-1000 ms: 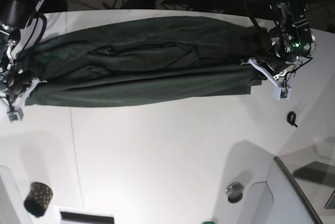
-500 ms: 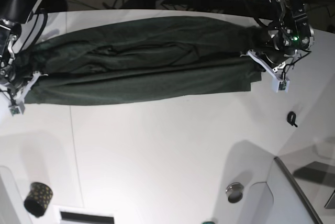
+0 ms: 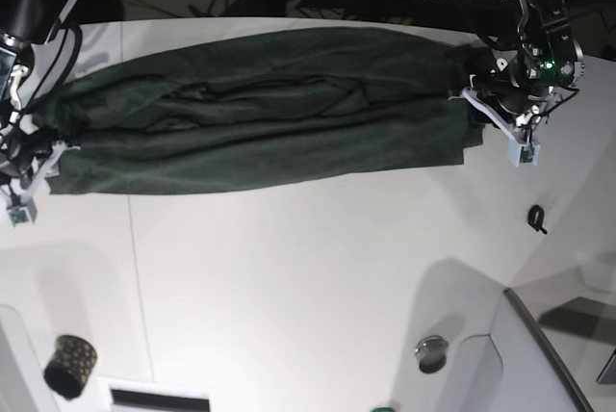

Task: Layout the t-shirt on the table in an organized manner, then fold the t-shirt properly
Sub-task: 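Lay the hem edge over the collar edge with both grippers, then open both grippers and release the folded shirt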

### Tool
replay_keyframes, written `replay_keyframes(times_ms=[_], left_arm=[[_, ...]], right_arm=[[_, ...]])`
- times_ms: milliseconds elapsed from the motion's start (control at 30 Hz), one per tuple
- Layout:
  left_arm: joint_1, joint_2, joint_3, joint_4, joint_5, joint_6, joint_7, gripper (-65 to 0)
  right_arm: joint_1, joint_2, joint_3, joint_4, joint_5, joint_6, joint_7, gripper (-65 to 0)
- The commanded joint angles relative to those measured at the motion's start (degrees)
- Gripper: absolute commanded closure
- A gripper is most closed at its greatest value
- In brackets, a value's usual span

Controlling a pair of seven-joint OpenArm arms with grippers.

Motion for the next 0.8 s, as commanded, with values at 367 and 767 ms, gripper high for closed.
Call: replay_keyframes(times_ms=[367,767], left_arm=[[-1.97,3.11,2.9,3.57,-0.69,0.12,-2.49,-30.8],[3.56,2.32,-2.37,5.5,-1.74,-0.49,-7.24,0.0]], right_arm=[[2.29,-3.17,0.28,2.38,0.5,-0.39,1.07,-20.1],[-4.65,-9.06,0.2,8.63,0.5,5.28,5.29,-0.6]])
